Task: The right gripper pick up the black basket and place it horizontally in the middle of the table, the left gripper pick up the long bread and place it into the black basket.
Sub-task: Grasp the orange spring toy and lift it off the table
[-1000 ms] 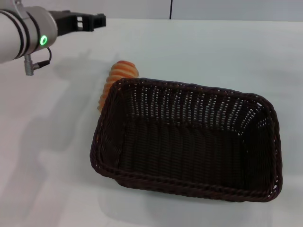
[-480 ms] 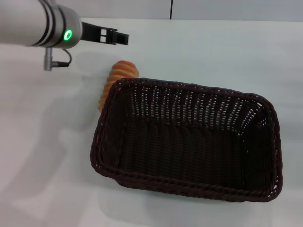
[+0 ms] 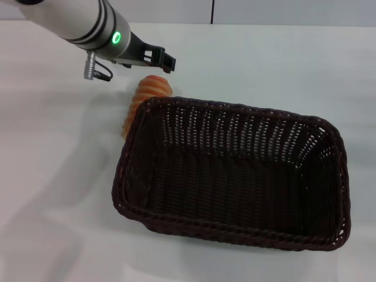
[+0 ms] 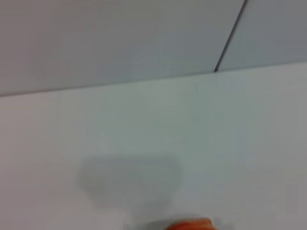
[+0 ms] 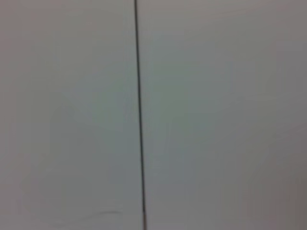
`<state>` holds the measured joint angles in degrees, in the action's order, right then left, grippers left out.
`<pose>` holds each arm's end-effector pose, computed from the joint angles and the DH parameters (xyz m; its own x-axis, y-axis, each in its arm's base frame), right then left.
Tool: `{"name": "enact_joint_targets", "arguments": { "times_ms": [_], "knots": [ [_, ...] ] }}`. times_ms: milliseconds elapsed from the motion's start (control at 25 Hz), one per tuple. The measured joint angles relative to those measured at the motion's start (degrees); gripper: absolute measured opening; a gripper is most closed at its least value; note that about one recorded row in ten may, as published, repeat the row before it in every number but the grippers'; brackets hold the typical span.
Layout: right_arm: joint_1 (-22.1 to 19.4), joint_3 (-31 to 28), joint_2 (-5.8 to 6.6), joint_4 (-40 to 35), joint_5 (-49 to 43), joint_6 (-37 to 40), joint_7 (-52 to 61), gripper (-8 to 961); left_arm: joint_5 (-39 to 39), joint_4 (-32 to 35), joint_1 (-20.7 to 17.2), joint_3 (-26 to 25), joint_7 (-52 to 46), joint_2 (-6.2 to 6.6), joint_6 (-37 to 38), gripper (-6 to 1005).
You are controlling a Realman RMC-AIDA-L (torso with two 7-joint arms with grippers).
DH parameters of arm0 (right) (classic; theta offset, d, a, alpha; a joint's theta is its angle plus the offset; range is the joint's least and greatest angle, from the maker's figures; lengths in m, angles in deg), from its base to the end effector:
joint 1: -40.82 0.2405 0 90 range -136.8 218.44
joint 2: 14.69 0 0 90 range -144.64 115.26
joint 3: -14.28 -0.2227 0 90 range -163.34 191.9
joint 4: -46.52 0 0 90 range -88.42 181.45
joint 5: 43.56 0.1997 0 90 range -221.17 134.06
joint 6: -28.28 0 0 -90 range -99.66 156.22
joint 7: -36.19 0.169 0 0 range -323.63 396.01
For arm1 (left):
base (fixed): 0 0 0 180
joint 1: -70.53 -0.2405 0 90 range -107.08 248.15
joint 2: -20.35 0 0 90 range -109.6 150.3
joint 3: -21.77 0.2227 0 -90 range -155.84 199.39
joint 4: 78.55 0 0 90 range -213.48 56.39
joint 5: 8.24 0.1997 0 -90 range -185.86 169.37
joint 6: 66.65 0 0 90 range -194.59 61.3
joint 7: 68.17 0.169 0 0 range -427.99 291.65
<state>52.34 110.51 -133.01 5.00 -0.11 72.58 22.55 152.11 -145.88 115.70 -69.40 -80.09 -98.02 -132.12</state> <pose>0.3170 0.3543 0.0925 0.6969 0.0577 -0.7149 -0.6965 0.2924 -0.6553 -0.1318 0.4081 -0.0202 0.5122 0.8111 0.2825 0.7342 -0.2428 -0.6340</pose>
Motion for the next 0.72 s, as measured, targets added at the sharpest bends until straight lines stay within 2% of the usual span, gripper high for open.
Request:
{"name": "enact_joint_targets", "arguments": {
  "times_ms": [80, 120, 160, 200, 280, 720],
  "knots": [
    [0.3, -1.7, -0.17, 0.3, -0.1, -1.2, 0.0, 823, 0.1, 3.6, 2.3, -0.1, 0.0, -0.05, 0.1, 812],
    [0.3, -1.7, -0.17, 0.3, -0.1, -1.2, 0.0, 823, 0.1, 3.6, 2.3, -0.1, 0.0, -0.05, 0.1, 812],
    [0.3, -2.1, -0.2, 0.4, -0.2, -1.2, 0.0, 823, 0.1, 7.4, 4.6, -0.1, -0.3, -0.1, 0.6, 811],
    [0.3, -2.1, -0.2, 0.4, -0.2, -1.2, 0.0, 823, 0.1, 7.4, 4.6, -0.1, -0.3, -0.1, 0.6, 811],
    [0.0, -2.2, -0.2, 0.5, -0.2, -1.2, 0.0, 823, 0.1, 11.7, 7.2, 0.2, -0.7, -0.11, 1.4, 811],
    [-0.1, -1.9, -0.29, 0.6, -0.5, -1.2, -0.1, 824, 0.2, 19.5, 11.2, -0.3, -1.1, -0.19, 4.6, 810]
  ]
}}
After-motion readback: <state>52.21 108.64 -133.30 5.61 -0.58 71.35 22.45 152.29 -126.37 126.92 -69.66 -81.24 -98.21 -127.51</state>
